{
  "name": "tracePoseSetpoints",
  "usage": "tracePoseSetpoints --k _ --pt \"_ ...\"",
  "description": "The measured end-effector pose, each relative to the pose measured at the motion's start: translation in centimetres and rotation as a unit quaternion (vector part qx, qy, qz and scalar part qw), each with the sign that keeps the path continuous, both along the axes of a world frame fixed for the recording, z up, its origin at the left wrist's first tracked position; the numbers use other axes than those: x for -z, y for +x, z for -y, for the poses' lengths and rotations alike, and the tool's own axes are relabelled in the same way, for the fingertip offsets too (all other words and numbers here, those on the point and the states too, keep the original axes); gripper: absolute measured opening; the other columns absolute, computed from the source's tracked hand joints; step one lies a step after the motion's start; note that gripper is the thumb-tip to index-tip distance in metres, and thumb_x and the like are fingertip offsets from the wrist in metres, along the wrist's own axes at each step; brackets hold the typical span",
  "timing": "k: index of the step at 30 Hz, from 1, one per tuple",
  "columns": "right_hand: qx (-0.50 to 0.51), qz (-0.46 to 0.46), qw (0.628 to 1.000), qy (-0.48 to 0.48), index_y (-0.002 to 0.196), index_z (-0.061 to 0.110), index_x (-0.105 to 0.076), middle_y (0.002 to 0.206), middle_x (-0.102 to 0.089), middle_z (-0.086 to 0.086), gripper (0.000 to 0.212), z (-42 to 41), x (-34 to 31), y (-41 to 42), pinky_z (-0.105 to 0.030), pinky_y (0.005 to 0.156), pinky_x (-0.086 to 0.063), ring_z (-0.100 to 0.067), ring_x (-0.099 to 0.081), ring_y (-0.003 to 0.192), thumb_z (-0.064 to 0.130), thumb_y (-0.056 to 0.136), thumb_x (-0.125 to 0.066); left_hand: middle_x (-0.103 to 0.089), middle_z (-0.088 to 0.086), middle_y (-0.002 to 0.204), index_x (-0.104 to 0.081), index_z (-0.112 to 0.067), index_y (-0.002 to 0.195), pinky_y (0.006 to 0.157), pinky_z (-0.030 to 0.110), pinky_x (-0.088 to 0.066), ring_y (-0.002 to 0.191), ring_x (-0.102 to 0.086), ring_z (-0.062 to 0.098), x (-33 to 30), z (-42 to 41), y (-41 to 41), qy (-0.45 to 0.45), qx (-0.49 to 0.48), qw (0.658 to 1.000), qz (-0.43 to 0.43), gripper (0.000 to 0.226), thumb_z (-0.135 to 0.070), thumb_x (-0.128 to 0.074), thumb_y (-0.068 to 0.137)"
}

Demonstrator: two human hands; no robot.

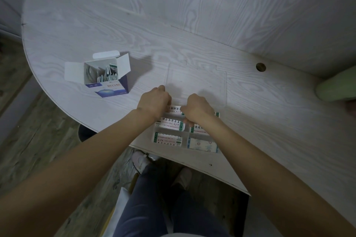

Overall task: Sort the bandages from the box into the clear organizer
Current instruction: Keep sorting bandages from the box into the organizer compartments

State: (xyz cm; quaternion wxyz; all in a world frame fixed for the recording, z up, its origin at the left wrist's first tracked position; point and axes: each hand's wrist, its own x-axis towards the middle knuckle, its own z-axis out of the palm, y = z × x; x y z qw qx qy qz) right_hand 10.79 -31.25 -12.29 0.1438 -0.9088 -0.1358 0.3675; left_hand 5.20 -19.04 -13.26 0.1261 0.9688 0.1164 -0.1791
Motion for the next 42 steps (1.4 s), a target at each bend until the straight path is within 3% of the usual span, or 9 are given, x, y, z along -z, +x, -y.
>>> tracePoseSetpoints --k 10,14,18,22,25,28,33,38,42 --pt "-0.044 0.044 0.998 0.030 0.094 0.001 -0.067 0.088 -0.072 -0.013 0.026 0.1 -3.0 0.6 -0.036 0.074 -0.055 -0.025 -0.069 0.076 0.019 0.094 -0.049 -0.049 0.005 0.113 -0.062 -0.018 0.118 0.079 0.033 -0.044 0.105 -0.052 0.022 -2.5 -1.4 -1.5 -0.054 -0.018 0.997 0.053 0.029 -0.030 -0.059 0.092" --pt "-0.094 0.085 0.984 0.121 0.107 0.000 -0.067 0.104 -0.070 -0.015 0.027 -2.0 -5.4 0.1 -0.041 0.083 -0.054 -0.028 -0.066 0.091 0.017 0.097 -0.048 -0.050 0.006 0.112 -0.061 -0.017 0.119 0.074 0.032 -0.043 0.103 -0.052 0.023 -4.5 -4.2 -3.5 -0.059 -0.067 0.988 0.126 0.029 -0.027 -0.059 0.092" --pt "-0.156 0.147 0.953 0.214 0.118 0.006 -0.065 0.117 -0.062 -0.008 0.028 -6.2 -6.8 -0.7 -0.029 0.091 -0.045 -0.021 -0.057 0.109 0.012 0.096 -0.048 -0.055 0.009 0.111 -0.064 -0.012 0.114 0.077 0.033 -0.044 0.102 -0.051 0.028 -5.9 -8.9 -5.9 -0.041 -0.130 0.966 0.220 0.028 -0.015 -0.065 0.086" --pt "-0.189 0.213 0.929 0.237 0.123 0.011 -0.061 0.128 -0.051 -0.003 0.030 -11.3 -6.8 -1.2 -0.031 0.092 -0.044 -0.018 -0.045 0.120 0.014 0.096 -0.048 -0.051 0.009 0.128 -0.053 -0.015 0.128 0.089 0.039 -0.040 0.114 -0.043 0.029 -5.9 -14.8 -7.1 0.032 -0.136 0.978 0.154 0.052 -0.026 -0.070 0.080" --pt "-0.196 0.230 0.936 0.182 0.119 0.015 -0.064 0.141 -0.038 -0.001 0.027 -14.6 -6.3 -1.7 -0.029 0.094 -0.040 -0.017 -0.035 0.130 0.018 0.097 -0.049 -0.037 0.003 0.147 -0.037 -0.018 0.142 0.105 0.037 -0.030 0.133 -0.033 0.024 -5.4 -18.1 -7.3 0.019 -0.099 0.992 0.083 0.077 -0.044 -0.071 0.078" --pt "-0.203 0.226 0.943 0.133 0.108 0.015 -0.070 0.150 -0.026 -0.002 0.024 -16.9 -4.9 -2.2 -0.028 0.099 -0.034 -0.017 -0.023 0.138 0.022 0.096 -0.050 -0.035 0.000 0.151 -0.028 -0.021 0.147 0.108 0.031 -0.024 0.137 -0.032 0.021 -5.0 -20.2 -7.0 -0.003 -0.052 0.998 0.038 0.084 -0.043 -0.071 0.078" --pt "-0.191 0.238 0.951 0.044 0.106 0.014 -0.071 0.157 -0.017 -0.004 0.033 -20.2 -2.9 -2.6 -0.032 0.118 -0.002 -0.018 -0.003 0.147 0.037 0.096 -0.049 -0.042 0.002 0.146 -0.030 -0.021 0.147 0.108 0.031 -0.027 0.132 -0.041 0.021 -4.6 -21.5 -6.6 -0.023 -0.025 0.999 0.026 0.085 -0.042 -0.073 0.076" --pt "-0.180 0.239 0.951 -0.076 0.108 0.017 -0.070 0.154 -0.026 -0.005 0.054 -22.4 -2.0 -3.2 -0.049 0.113 0.015 -0.019 -0.001 0.147 0.058 0.094 -0.037 -0.042 0.001 0.146 -0.032 -0.021 0.146 0.108 0.031 -0.026 0.132 -0.040 0.019 -4.2 -22.0 -6.7 -0.032 -0.007 0.999 0.040 0.085 -0.042 -0.074 0.075" --pt "-0.172 0.233 0.952 -0.096 0.109 0.018 -0.069 0.149 -0.035 -0.005 0.064 -23.5 -1.7 -3.7 -0.053 0.109 0.022 -0.017 -0.009 0.146 0.064 0.092 -0.029 -0.045 0.000 0.144 -0.035 -0.020 0.145 0.107 0.030 -0.028 0.131 -0.041 0.018 -4.0 -22.0 -6.7 -0.054 -0.015 0.997 0.054 0.085 -0.039 -0.077 0.073"
